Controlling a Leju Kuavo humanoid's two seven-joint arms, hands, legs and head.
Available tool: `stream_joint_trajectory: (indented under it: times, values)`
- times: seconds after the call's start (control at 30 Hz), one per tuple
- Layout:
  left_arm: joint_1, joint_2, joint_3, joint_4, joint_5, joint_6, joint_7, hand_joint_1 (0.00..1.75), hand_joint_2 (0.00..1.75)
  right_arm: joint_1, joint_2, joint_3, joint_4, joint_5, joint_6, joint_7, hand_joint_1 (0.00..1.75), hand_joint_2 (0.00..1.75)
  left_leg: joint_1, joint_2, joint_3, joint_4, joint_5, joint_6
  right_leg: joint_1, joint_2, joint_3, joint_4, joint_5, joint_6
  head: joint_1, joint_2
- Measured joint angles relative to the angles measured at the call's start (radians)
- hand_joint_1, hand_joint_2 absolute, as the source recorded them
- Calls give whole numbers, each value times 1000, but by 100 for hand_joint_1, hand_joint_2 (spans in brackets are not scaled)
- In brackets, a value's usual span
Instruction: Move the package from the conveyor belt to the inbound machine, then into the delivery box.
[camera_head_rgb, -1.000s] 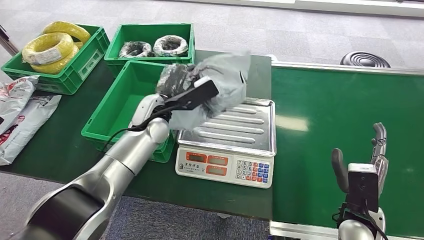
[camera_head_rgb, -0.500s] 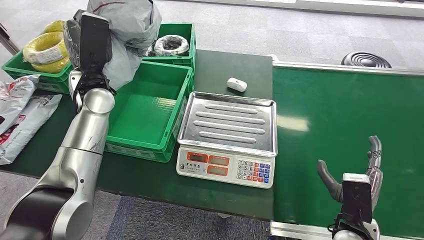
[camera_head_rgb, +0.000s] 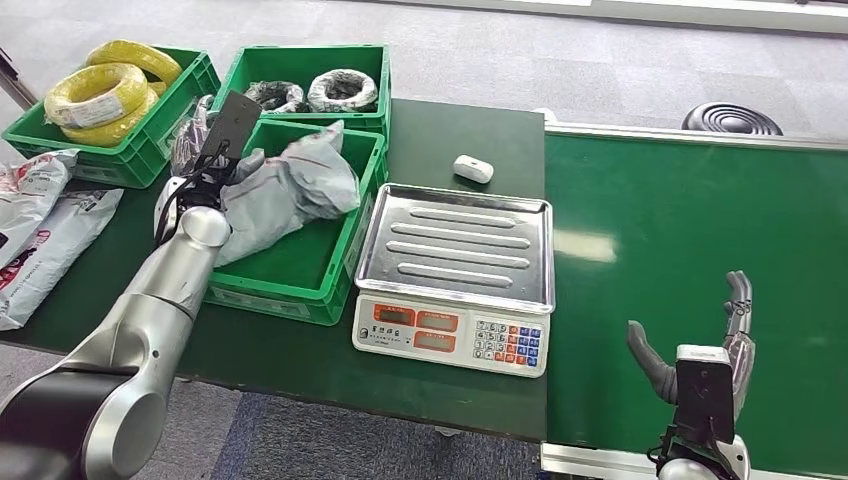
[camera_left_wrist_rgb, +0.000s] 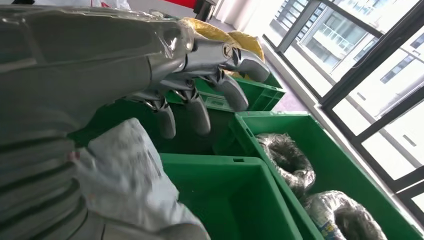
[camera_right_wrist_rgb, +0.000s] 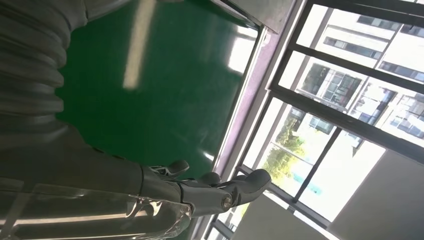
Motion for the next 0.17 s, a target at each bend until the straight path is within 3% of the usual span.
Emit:
stream_joint_trajectory:
  times: [0.17]
  values:
    - [-8,4,11,35,39,-68,-13,0,175,0,-2,2,1,-6,-1,2,0,175,0,0,0,0,0,0,0,0,0,0,0,0,0,0]
